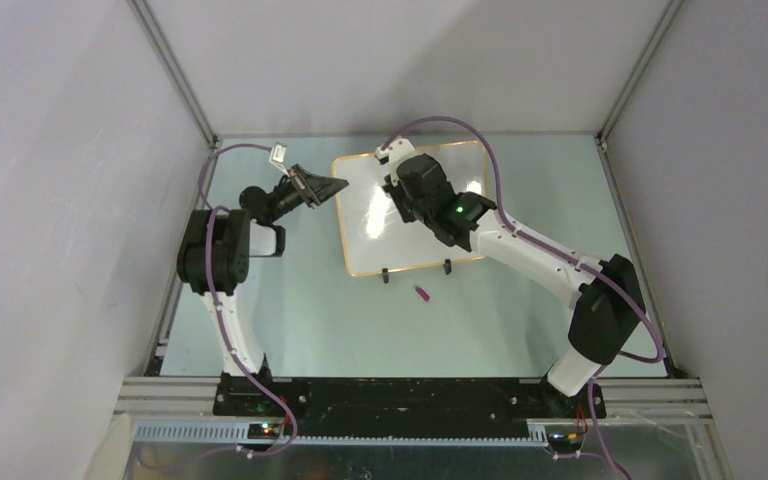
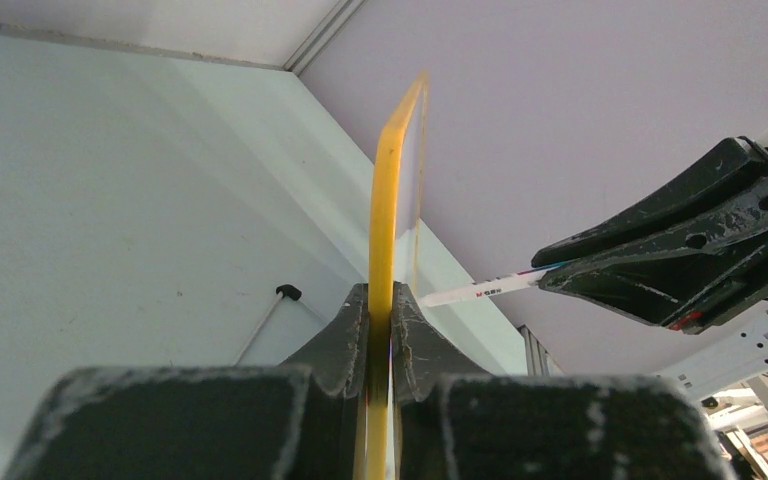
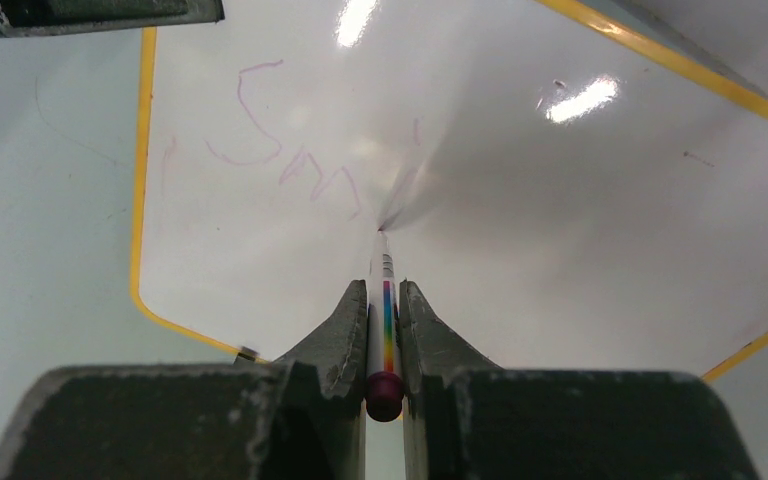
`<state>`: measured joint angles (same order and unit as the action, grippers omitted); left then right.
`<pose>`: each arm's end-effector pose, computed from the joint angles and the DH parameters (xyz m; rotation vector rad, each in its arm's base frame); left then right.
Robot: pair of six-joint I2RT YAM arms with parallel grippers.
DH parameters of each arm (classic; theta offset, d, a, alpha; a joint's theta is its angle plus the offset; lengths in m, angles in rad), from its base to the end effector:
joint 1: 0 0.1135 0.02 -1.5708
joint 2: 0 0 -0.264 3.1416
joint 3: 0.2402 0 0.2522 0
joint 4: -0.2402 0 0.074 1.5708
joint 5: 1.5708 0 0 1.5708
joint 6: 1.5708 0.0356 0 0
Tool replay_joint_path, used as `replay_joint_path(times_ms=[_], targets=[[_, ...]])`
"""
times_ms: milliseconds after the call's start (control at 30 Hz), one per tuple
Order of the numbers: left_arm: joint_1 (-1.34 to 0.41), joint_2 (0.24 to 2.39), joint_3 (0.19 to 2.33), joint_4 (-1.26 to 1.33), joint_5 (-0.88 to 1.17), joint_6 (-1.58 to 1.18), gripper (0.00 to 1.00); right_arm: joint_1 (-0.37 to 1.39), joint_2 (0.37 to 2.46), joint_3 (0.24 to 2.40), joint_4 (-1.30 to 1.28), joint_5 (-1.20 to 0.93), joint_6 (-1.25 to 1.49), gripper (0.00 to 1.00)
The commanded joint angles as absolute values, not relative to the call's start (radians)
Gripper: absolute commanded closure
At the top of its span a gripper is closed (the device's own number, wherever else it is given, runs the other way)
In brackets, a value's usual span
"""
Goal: Write a sentence on the whiteboard
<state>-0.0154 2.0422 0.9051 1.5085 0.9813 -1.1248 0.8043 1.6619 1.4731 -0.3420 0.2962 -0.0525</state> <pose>0.3842 -0.0355 0.1857 0.1678 1.5394 -1.5120 0.2773 0.2731 0.3347 -0.6997 1.9583 0.1480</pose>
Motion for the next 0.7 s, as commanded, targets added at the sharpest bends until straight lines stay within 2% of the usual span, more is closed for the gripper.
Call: replay_joint_path(times_ms=[0, 667], targets=[[-0.037, 2.057, 0.91, 1.53, 1.06, -1.072, 1.0, 0.811, 1.622, 1.456, -0.341, 0.314, -0.04, 1.0], [-0.037, 2.058, 0.911, 1.53, 1.061, -1.074, 1.0, 0.78, 1.642, 1.624, -0.371, 0.297, -0.084, 1.0]])
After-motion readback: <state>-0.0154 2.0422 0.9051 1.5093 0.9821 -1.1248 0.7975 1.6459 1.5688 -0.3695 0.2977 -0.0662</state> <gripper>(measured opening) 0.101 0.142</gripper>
